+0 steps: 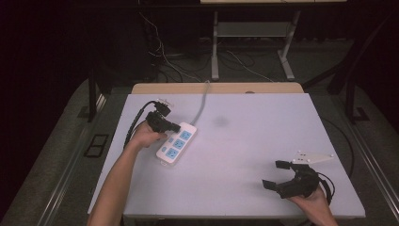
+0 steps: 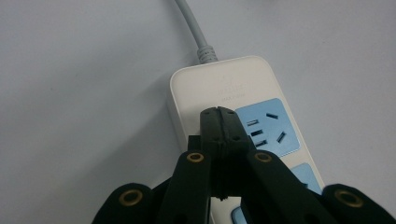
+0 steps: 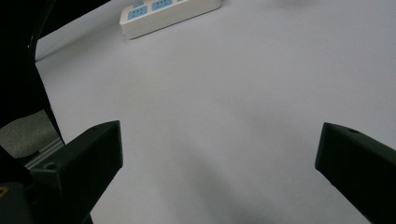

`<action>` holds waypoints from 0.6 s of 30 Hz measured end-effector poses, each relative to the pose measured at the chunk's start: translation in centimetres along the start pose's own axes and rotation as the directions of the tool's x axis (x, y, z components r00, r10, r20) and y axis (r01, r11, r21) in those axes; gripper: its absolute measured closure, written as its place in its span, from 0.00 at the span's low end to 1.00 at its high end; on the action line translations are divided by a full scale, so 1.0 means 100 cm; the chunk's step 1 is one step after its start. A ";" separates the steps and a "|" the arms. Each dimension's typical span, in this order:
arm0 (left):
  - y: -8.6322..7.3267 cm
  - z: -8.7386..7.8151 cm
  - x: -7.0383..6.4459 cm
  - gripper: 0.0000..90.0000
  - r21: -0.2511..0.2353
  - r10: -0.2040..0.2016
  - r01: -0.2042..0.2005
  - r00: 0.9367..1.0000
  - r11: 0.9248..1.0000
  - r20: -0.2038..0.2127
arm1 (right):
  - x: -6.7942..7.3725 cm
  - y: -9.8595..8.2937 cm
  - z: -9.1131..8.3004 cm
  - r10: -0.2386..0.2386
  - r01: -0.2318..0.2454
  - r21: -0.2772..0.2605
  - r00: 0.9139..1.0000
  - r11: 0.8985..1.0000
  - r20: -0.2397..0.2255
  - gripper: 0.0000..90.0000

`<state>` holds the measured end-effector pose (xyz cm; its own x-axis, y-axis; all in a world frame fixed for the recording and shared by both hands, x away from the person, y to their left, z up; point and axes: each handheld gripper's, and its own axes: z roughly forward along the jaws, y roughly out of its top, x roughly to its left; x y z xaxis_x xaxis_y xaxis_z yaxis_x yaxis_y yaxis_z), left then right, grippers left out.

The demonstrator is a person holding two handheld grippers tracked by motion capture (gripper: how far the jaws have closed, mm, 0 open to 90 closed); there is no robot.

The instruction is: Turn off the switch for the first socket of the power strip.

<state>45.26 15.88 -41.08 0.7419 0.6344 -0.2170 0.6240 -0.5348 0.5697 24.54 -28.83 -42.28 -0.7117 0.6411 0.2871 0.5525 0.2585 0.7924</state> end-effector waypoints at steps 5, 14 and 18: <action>0.000 0.000 -0.001 1.00 0.000 -0.005 0.005 1.000 1.000 -0.002 | 0.000 0.000 0.000 0.001 -0.001 0.002 1.000 1.000 0.003 0.01; 0.002 0.000 -0.007 1.00 0.014 0.029 -0.028 0.999 1.000 -0.042 | 0.000 0.000 0.000 0.004 -0.004 -0.003 1.000 1.000 0.004 0.01; 0.002 0.000 -0.007 1.00 0.016 0.027 -0.027 0.999 1.000 -0.047 | 0.000 0.000 -0.001 0.007 -0.007 -0.004 1.000 1.000 0.003 0.01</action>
<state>44.82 15.34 -40.79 0.7463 0.6451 -0.1639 0.6079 -0.5603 0.5626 24.53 -28.89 -42.22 -0.7064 0.6453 0.2907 0.5557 0.2513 0.7925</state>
